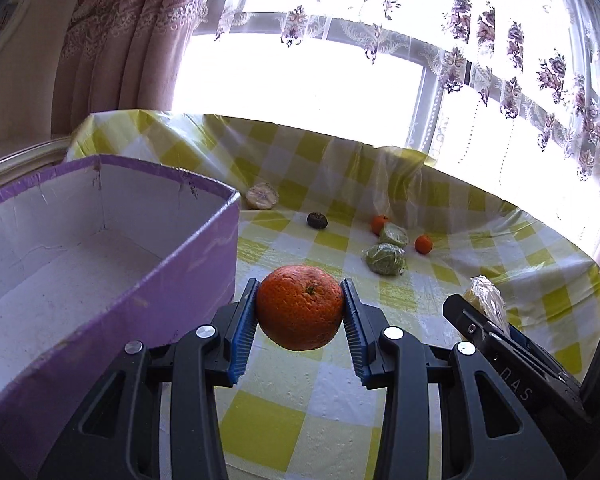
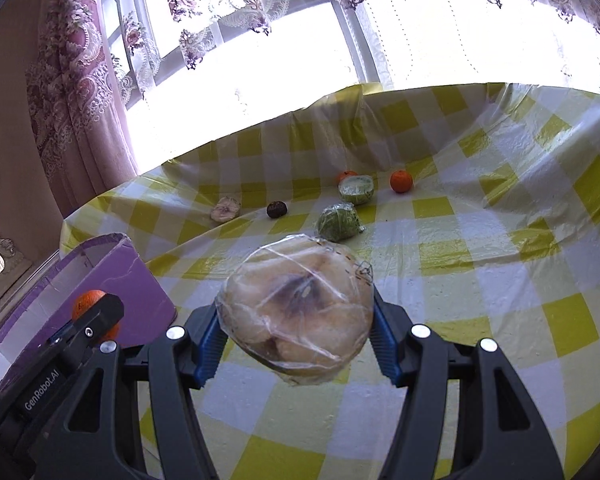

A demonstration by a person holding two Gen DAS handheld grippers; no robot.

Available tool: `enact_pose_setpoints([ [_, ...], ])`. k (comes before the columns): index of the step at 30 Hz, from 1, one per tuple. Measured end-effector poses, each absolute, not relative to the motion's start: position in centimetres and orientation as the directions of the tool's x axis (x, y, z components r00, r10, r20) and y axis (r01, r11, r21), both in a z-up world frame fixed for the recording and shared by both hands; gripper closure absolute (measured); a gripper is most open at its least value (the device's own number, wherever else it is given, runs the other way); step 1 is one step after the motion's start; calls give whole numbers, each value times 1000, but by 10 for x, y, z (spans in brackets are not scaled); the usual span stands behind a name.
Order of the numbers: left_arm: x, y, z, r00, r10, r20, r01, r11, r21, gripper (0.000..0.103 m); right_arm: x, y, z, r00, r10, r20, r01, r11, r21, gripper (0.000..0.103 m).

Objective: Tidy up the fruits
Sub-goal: 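Carry the orange and the bagged fruit over the box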

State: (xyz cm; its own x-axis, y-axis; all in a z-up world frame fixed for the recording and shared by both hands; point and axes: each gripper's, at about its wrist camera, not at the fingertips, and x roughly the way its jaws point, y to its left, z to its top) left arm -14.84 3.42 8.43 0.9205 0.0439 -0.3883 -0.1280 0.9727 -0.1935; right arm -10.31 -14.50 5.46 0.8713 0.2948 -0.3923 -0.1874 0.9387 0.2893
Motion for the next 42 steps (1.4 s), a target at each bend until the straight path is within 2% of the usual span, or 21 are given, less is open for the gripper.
enact_pose_setpoints([
  [4, -179, 42, 115, 951, 113, -286, -164, 973, -161, 64, -124, -132, 76, 903, 315, -292, -241, 934, 263, 41],
  [9, -213, 62, 143, 951, 233, -205, -264, 955, -134, 64, -147, -111, 101, 911, 362, -197, -310, 917, 251, 41],
  [18, -250, 127, 168, 907, 369, -202, -402, 902, -160, 64, -181, -49, 128, 865, 482, -138, -462, 873, 158, 41],
  [22, -254, 163, 181, 895, 377, -239, -421, 890, -174, 64, -189, -22, 138, 835, 533, -136, -519, 845, 126, 41],
  [27, -269, 207, 171, 837, 458, -300, -498, 864, -71, 64, -196, 12, 143, 801, 579, -152, -575, 815, 73, 41],
  [31, -279, 243, 155, 806, 458, -374, -531, 839, -117, 64, -195, 42, 142, 774, 604, -191, -606, 794, 56, 41],
  [36, -259, 257, 133, 782, 403, -475, -499, 862, -90, 64, -200, 83, 139, 738, 623, -260, -648, 761, -15, 41],
  [42, -231, 254, 106, 711, 377, -593, -464, 886, 5, 64, -182, 128, 122, 684, 575, -449, -677, 729, -99, 41],
])
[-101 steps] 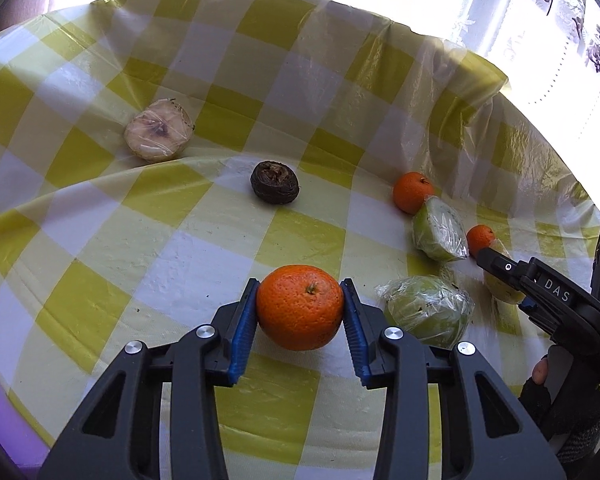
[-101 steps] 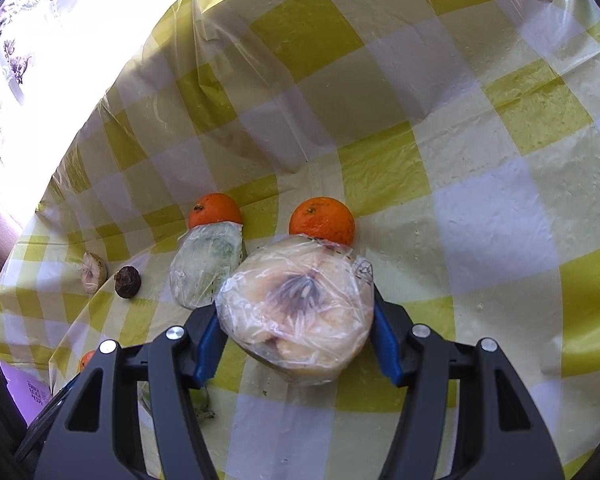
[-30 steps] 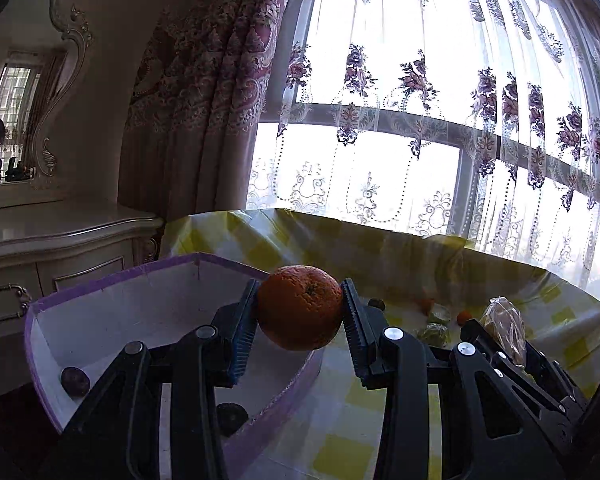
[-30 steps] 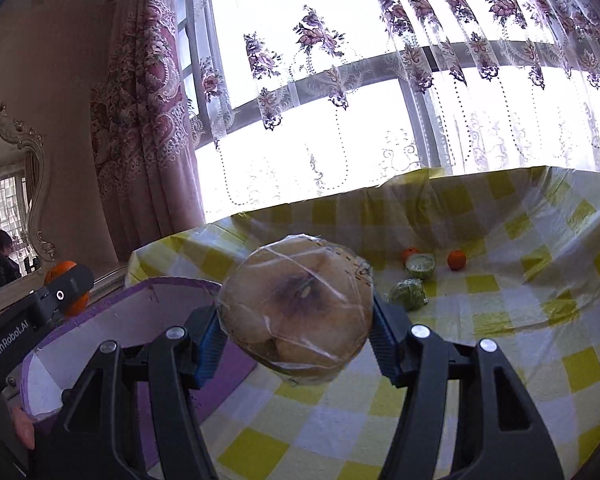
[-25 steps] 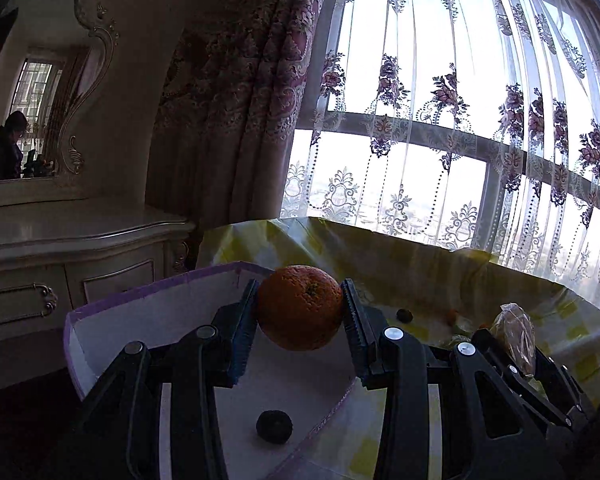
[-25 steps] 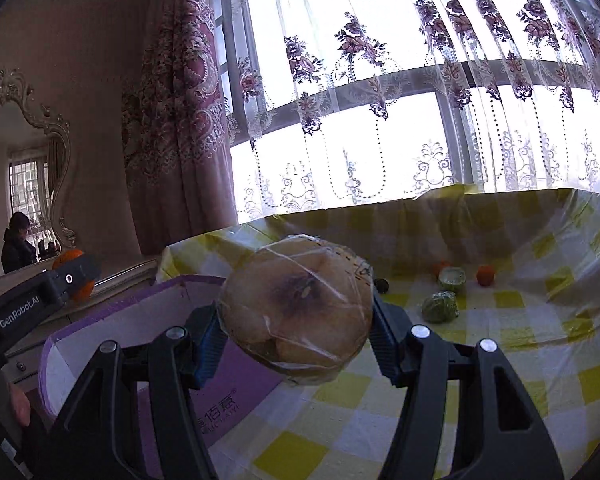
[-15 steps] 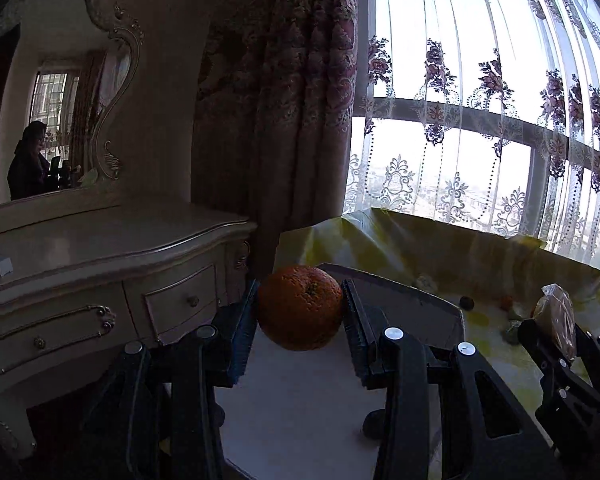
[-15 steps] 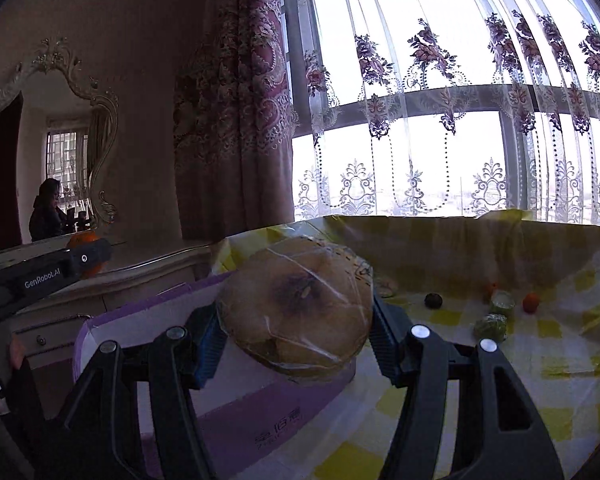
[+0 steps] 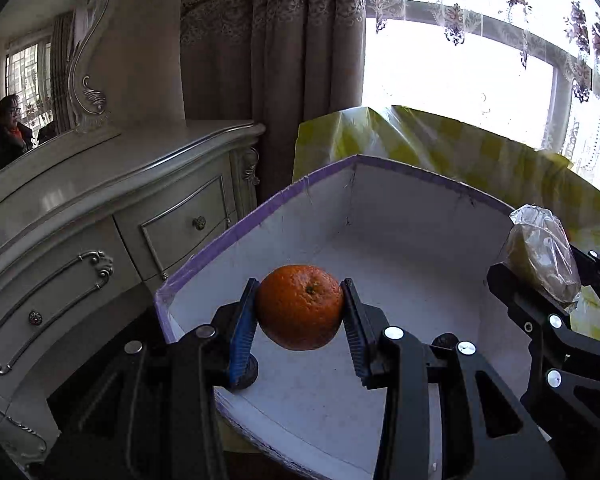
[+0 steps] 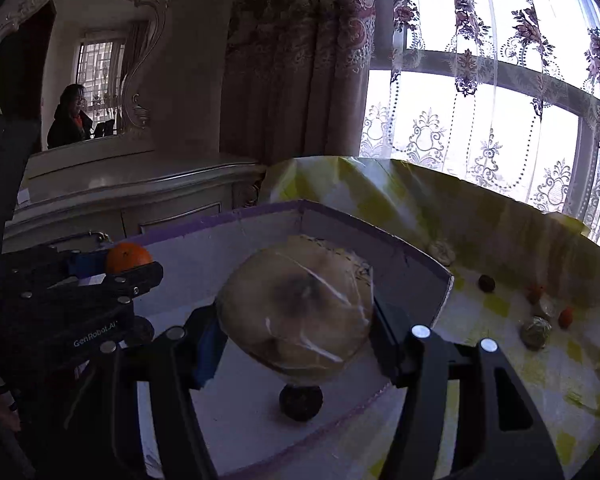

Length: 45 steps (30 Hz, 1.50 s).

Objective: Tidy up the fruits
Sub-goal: 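Carry the orange and the bagged fruit over the box, then open the left gripper to drop the orange into the box, then open the right gripper to drop the bagged fruit into the box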

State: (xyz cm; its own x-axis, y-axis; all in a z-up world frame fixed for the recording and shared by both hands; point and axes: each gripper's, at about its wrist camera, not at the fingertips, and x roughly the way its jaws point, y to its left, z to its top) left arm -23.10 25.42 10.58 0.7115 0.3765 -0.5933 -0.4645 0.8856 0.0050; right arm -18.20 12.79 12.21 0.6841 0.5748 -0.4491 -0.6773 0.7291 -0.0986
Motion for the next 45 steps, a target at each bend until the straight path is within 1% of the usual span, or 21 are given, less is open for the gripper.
enact_pose_setpoints([
  [3, -220, 262, 93, 662, 350, -662, -454, 891, 17, 64, -167, 146, 113, 643, 519, -564, -689, 714, -129, 41],
  [8, -205, 268, 81, 579, 369, -727, -444, 891, 99, 64, -142, 171, 96, 546, 402, -735, -717, 677, -163, 41],
  [11, -202, 268, 80, 551, 371, -747, -434, 893, 123, 63, -135, 182, 86, 507, 339, -792, -732, 656, -187, 41],
  [16, -199, 266, 77, 509, 385, -770, -416, 893, 172, 62, -129, 192, 75, 462, 282, -841, -755, 623, -206, 41],
  [17, -198, 266, 77, 508, 383, -771, -412, 895, 173, 59, -131, 194, 73, 467, 272, -842, -756, 617, -220, 40],
  [19, -197, 265, 77, 516, 359, -778, -396, 905, 155, 45, -132, 195, 70, 475, 262, -840, -756, 611, -236, 40],
  [20, -197, 263, 77, 517, 354, -779, -389, 908, 154, 31, -132, 196, 69, 475, 260, -841, -756, 609, -238, 40],
  [21, -197, 262, 77, 520, 354, -778, -388, 909, 154, 31, -131, 196, 68, 477, 259, -840, -756, 608, -242, 37],
  [22, -197, 262, 77, 518, 356, -778, -391, 907, 154, 30, -132, 196, 68, 484, 258, -836, -754, 607, -249, 32],
  [24, -197, 263, 77, 521, 349, -779, -390, 909, 147, 29, -130, 195, 68, 468, 275, -840, -763, 606, -226, 24],
  [29, -197, 261, 78, 522, 352, -777, -391, 908, 149, 28, -131, 192, 69, 471, 294, -832, -764, 608, -218, 22],
  [31, -196, 261, 79, 524, 360, -772, -394, 906, 155, 26, -132, 191, 69, 473, 299, -829, -764, 609, -216, 22],
  [33, -197, 259, 81, 526, 386, -758, -407, 897, 174, 18, -135, 190, 69, 470, 311, -826, -765, 611, -205, 22],
  [34, -197, 259, 83, 524, 401, -751, -418, 890, 184, 16, -135, 188, 70, 471, 317, -823, -763, 614, -200, 22],
  [40, -201, 262, 87, 507, 442, -740, -469, 862, 193, 16, -141, 179, 79, 454, 410, -791, -782, 609, -133, 21],
  [45, -209, 255, 112, 541, 516, -664, -562, 809, 171, 16, -147, 163, 86, 463, 517, -720, -797, 598, -83, 20],
])
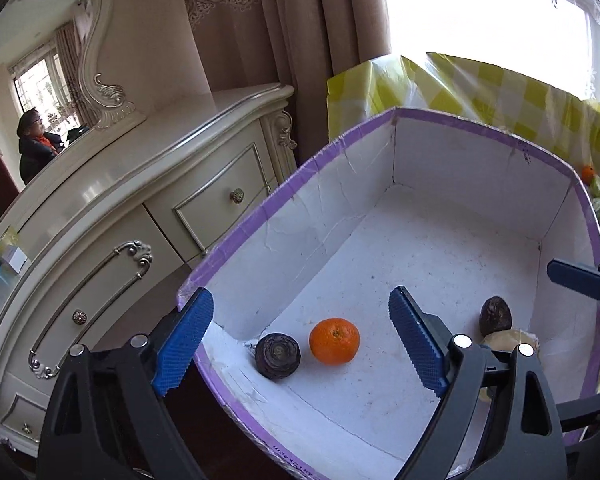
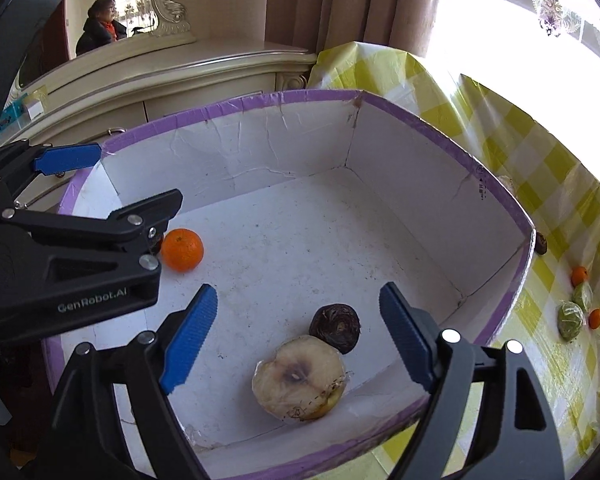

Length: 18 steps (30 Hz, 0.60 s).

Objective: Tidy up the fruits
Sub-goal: 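Open the right gripper to drop the bagged fruit into the box, then move both grippers back over the remaining fruits on the cloth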

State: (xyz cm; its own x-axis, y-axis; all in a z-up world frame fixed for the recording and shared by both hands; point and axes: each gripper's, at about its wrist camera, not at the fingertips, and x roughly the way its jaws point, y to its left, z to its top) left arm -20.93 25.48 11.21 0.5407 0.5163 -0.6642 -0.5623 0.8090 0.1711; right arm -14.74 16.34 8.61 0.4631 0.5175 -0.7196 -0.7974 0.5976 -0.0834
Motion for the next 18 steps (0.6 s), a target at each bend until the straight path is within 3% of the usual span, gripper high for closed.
enact_pose_setpoints([
  [7, -219, 211, 167, 685, 576, -446, -612, 787, 78, 16, -142, 110, 102, 499, 690, -524, -798, 602, 34, 16],
  [12, -212, 161, 193, 819, 498, -286, -534, 843, -61, 16, -129, 42, 105, 568, 756, -326, -765, 631, 127, 13],
  [15, -195, 124, 197, 882, 419, -219, -450, 885, -118, 16, -109, -17, 103, 705, 685, -183, -653, 728, 206, 5],
  [18, -161, 84, 188, 931, 307, -200, -336, 932, -135, 16, -71, -76, 95, 833, 523, -180, -465, 838, 285, 3],
])
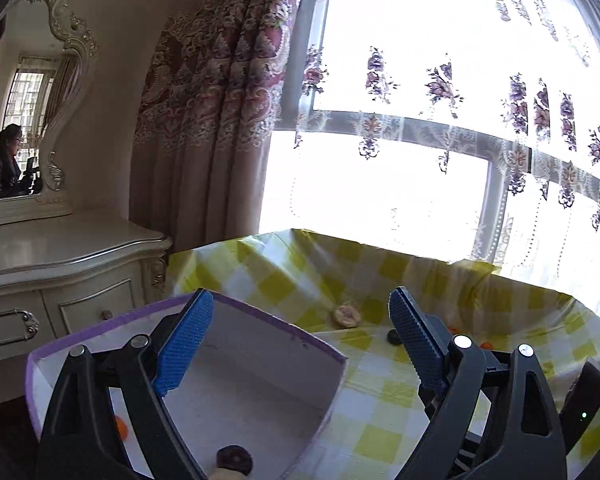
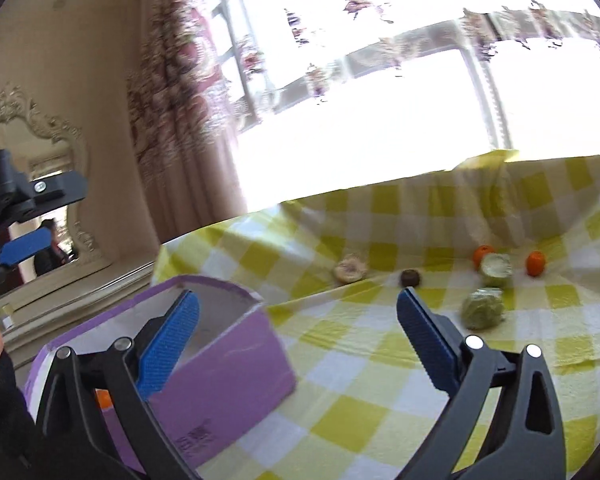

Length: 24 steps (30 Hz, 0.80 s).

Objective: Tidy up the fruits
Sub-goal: 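Move both grippers back over the remaining fruits on the cloth, then grasp the green bagged cabbage with the left gripper while the right grasps an orange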

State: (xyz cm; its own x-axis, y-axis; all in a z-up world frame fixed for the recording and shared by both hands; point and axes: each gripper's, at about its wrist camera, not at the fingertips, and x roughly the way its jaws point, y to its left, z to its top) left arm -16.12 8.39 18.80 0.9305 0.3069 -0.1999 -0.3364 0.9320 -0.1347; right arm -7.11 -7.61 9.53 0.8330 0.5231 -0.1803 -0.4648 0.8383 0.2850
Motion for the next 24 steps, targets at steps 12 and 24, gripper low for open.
enact_pose_setpoints([
  [12, 70, -28, 59, 790, -90, -606, -50, 976, -210, 16, 78, -260, 45, 897, 95, -431, 65, 937, 342, 4],
  [24, 171, -84, 9, 603, -66, -795, 6, 997, -78, 20, 174, -257, 35, 795, 91, -599, -3, 989, 145, 13],
])
